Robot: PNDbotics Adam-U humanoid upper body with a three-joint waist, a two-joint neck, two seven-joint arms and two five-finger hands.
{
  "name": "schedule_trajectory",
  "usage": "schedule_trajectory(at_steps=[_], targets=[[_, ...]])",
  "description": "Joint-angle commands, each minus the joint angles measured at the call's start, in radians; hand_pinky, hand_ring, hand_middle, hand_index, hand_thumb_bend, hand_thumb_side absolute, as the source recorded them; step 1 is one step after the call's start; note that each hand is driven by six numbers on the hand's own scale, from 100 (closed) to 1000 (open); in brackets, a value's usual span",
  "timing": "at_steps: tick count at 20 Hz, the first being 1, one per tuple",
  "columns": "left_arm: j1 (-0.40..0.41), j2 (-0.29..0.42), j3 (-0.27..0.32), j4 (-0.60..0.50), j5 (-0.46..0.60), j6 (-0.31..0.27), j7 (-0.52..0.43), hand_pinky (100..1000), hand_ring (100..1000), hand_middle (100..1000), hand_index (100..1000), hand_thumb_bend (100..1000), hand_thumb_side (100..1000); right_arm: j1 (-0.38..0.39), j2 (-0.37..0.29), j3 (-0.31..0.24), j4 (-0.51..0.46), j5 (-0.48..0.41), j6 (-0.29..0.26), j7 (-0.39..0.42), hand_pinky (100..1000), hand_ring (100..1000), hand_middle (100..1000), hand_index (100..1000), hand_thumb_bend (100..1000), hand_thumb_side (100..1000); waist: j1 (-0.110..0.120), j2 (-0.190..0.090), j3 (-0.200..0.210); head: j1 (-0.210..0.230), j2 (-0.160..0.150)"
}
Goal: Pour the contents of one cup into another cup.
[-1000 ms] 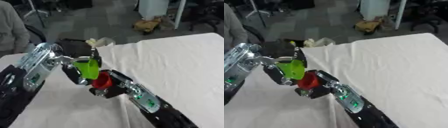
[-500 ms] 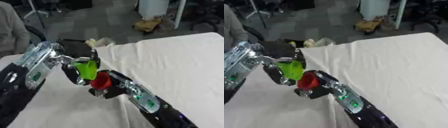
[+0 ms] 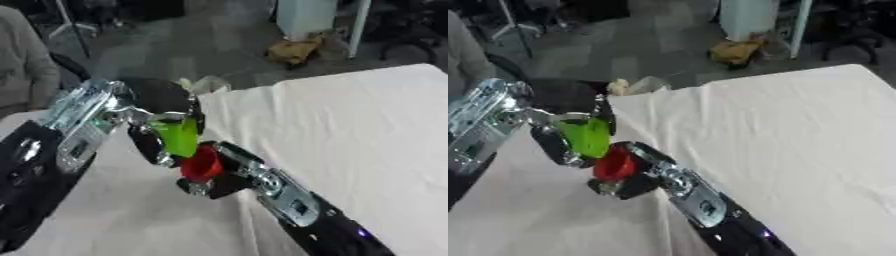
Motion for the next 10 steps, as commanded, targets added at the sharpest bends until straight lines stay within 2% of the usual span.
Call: schedule_trajectory(at_steps=[1, 10], targets=[[-0.028, 0.011, 0.004, -0.009, -0.009, -0.041, -0.049, 222, 218, 393, 710, 333, 211, -0.018, 0.0, -0.002, -0.018, 0.0, -0.003, 0.006, 476, 357, 310, 495, 100, 211, -0.002, -0.02, 0.002, -0.002, -0.008], [-0.029, 0.02, -0.001, -0.009, -0.015, -0.069, -0.107, 224, 219, 392, 709, 336, 218, -0.016, -0.003, -0.002, -0.017, 0.0, -0.004, 0.007, 476, 358, 311, 495, 100, 212, -0.001, -0.022, 0.006, -0.003, -0.009]])
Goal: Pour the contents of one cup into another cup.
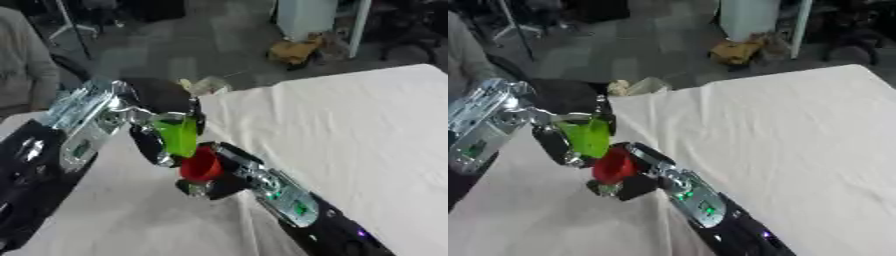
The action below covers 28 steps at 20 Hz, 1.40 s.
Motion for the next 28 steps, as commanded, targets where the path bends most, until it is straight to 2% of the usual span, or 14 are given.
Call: schedule_trajectory(at_steps=[1, 28], targets=[[-0.028, 0.02, 0.005, -0.009, -0.006, -0.086, -0.097, 225, 220, 392, 709, 337, 220, -0.016, -0.004, -0.004, -0.017, 0.0, -0.002, 0.004, 476, 358, 311, 495, 100, 212, -0.001, -0.018, 0.003, -0.003, -0.009], [-0.003, 0.038, -0.014, 0.013, 0.011, -0.11, -0.157, 230, 225, 394, 710, 344, 246, -0.004, -0.009, -0.01, -0.007, 0.005, -0.007, 0.005, 479, 366, 312, 497, 100, 215, 0.009, -0.024, 0.01, -0.016, -0.009]])
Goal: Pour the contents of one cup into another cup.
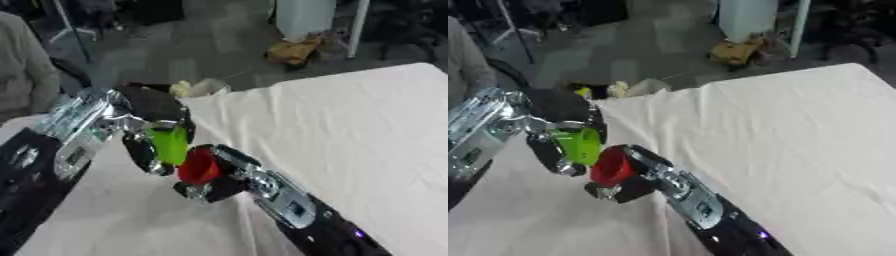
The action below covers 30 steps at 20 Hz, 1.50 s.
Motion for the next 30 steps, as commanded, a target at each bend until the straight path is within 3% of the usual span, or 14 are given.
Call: schedule_trajectory(at_steps=[1, 30], targets=[[-0.02, 0.027, 0.004, -0.014, 0.005, -0.132, -0.136, 230, 225, 394, 710, 344, 246, -0.013, -0.008, -0.009, -0.008, 0.004, -0.004, 0.003, 479, 366, 312, 497, 100, 215, -0.002, -0.019, 0.003, -0.002, -0.009], [-0.022, 0.041, -0.031, 0.003, 0.02, -0.212, -0.142, 252, 242, 405, 716, 341, 273, -0.008, -0.013, -0.01, 0.0, 0.006, -0.005, 0.006, 481, 370, 314, 497, 100, 226, 0.006, -0.024, 0.008, -0.007, -0.007]])
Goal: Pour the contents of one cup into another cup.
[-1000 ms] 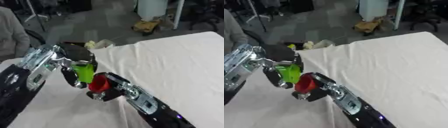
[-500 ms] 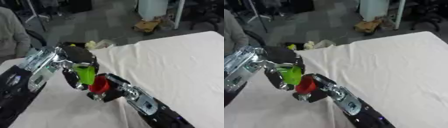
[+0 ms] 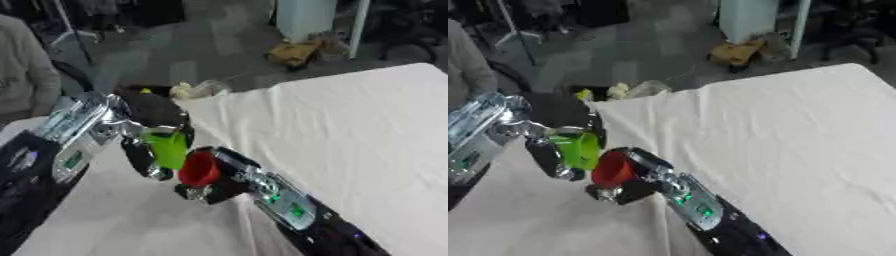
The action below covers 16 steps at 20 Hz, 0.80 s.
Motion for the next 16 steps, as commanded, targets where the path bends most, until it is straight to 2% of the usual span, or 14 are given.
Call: schedule_trajectory(at_steps=[1, 16], targets=[[-0.021, 0.024, 0.003, -0.004, 0.014, -0.183, -0.173, 252, 241, 405, 716, 340, 273, -0.016, -0.008, -0.01, -0.006, 0.004, -0.004, 0.002, 481, 370, 314, 497, 100, 226, -0.001, -0.018, 0.002, -0.003, -0.007], [-0.024, 0.025, -0.016, -0.035, 0.043, -0.192, -0.173, 256, 244, 410, 717, 352, 280, -0.015, -0.008, -0.01, -0.004, 0.003, -0.004, 0.003, 482, 372, 315, 497, 100, 229, -0.001, -0.02, 0.002, -0.004, -0.009]])
